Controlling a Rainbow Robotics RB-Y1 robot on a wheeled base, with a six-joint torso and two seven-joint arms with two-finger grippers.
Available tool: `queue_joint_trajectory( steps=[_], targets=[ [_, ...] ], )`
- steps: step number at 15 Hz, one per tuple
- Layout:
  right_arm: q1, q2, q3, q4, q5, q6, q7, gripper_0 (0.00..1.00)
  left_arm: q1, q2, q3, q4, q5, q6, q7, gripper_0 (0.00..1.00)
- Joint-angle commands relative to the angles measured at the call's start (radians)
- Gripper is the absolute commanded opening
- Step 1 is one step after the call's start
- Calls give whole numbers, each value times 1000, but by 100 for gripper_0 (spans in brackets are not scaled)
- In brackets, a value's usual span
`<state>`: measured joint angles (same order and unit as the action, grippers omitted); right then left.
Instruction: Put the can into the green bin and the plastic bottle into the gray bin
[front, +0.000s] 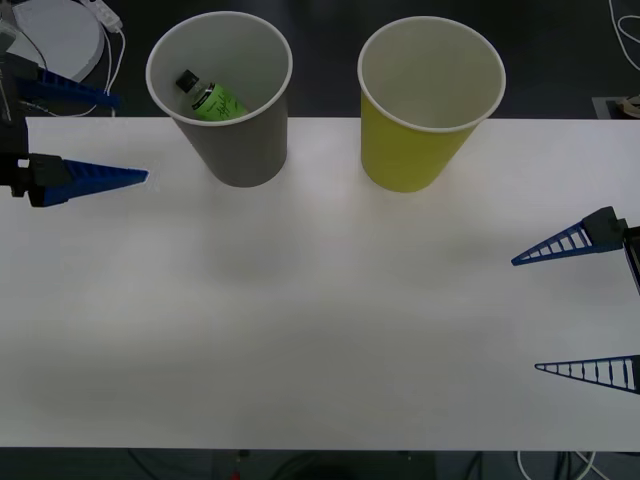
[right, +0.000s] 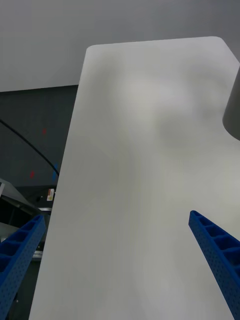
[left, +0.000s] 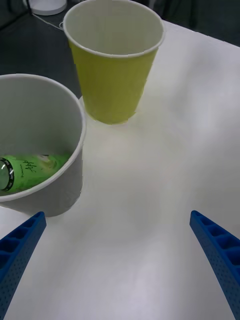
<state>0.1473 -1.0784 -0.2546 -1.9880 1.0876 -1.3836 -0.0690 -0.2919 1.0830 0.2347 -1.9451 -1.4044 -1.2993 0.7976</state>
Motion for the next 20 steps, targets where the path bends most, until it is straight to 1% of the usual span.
queue_joint_trajectory(
  steps=[1,5,8,10,12,13,16,20],
  targets=[
    [0,0,0,0,0,0,0,100,69,0,18,-5,48,-2,-124,100],
    [0,0,0,0,0,0,0,100,224,0,94,-71,96,-2,-248,100],
    [0,0,0,0,0,0,0,100,339,0,144,-95,163,-3,-348,100],
    [0,0,0,0,0,0,0,100,387,0,183,-95,188,-49,-419,100],
    [0,0,0,0,0,0,0,100,418,0,221,-95,200,-97,-449,100],
    [0,0,0,0,0,0,0,100,430,0,227,-95,206,-107,-486,100],
    [0,0,0,0,0,0,0,100,474,0,238,-94,216,-107,-554,100],
    [0,0,0,0,0,0,0,100,491,0,242,-94,222,-107,-580,100]
  ],
)
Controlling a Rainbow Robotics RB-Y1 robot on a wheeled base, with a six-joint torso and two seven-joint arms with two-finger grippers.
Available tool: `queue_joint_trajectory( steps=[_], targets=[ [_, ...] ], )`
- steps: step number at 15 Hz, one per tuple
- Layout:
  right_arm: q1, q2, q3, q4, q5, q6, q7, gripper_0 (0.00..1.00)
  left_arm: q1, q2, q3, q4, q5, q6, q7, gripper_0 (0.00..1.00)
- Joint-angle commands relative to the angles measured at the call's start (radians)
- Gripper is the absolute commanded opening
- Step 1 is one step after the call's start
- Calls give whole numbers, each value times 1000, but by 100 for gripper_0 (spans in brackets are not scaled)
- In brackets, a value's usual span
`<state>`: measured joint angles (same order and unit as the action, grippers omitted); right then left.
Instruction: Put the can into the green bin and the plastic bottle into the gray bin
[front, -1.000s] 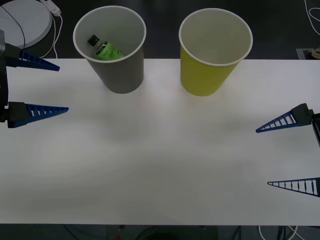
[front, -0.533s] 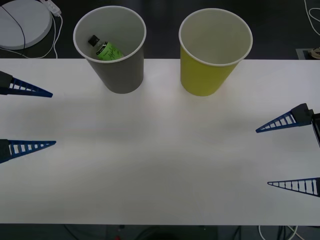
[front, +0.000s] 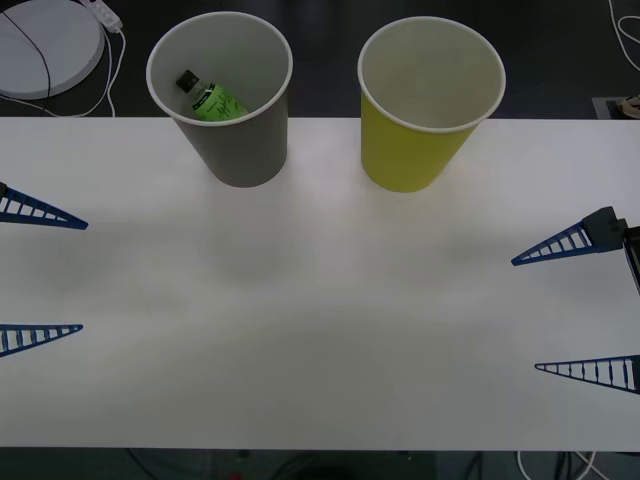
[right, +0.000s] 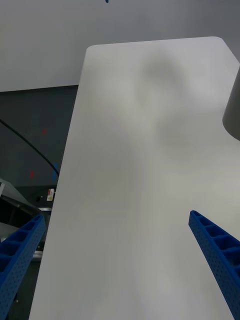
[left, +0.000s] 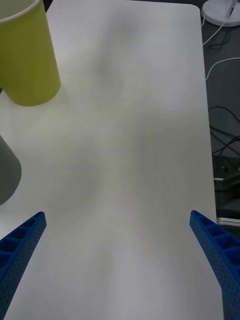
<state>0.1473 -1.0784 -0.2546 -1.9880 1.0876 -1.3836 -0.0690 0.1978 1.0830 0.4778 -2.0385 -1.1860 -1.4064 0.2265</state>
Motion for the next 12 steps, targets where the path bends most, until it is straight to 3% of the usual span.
queue_joint_trajectory(
  steps=[1,12],
  targets=[
    [0,0,0,0,0,0,0,100,2,0,-1,1,9,0,-12,100],
    [0,0,0,0,0,0,0,100,2,0,-1,0,14,-12,-24,100]
  ],
)
